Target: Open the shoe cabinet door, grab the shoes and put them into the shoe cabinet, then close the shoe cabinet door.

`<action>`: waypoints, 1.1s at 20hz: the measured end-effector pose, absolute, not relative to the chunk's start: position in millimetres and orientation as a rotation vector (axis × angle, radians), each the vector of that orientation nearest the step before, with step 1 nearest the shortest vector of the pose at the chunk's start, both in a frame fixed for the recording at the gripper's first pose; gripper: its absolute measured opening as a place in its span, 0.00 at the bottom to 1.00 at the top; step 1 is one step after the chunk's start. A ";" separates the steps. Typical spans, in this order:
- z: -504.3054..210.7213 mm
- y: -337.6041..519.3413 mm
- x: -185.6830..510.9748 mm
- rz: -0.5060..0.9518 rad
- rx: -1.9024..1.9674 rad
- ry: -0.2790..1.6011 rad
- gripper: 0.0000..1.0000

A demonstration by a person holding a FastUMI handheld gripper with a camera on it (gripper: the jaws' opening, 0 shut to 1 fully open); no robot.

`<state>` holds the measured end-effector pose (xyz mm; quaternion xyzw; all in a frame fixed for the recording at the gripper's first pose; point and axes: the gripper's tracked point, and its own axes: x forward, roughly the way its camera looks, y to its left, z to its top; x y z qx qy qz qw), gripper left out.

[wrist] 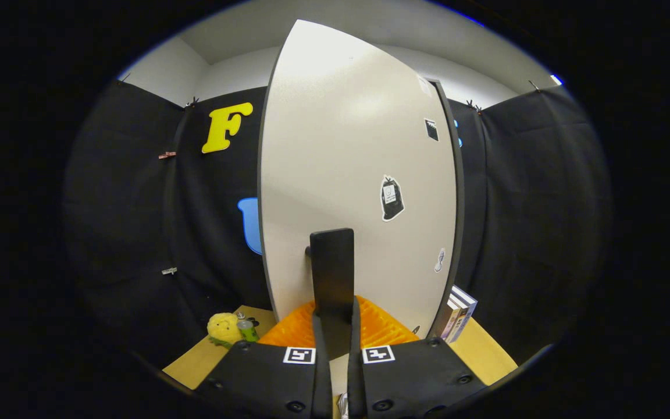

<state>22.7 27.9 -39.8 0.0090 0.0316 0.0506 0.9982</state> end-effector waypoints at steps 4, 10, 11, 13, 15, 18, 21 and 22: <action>-38.1 -10.8 -1.6 0.109 0.015 0.060 0.14; -33.9 -69.4 -24.3 0.073 0.011 0.061 0.14; -34.4 -78.3 -28.4 0.074 0.017 0.062 0.13; -32.7 -101.1 -34.3 0.090 0.033 0.067 0.13; -30.6 -125.7 -36.7 0.084 0.039 0.054 0.13; -21.4 -154.1 -42.9 0.072 0.020 0.026 0.13; -15.3 -181.6 -48.5 0.055 0.019 0.011 0.12; -14.9 -191.2 -49.6 0.043 0.023 0.013 0.13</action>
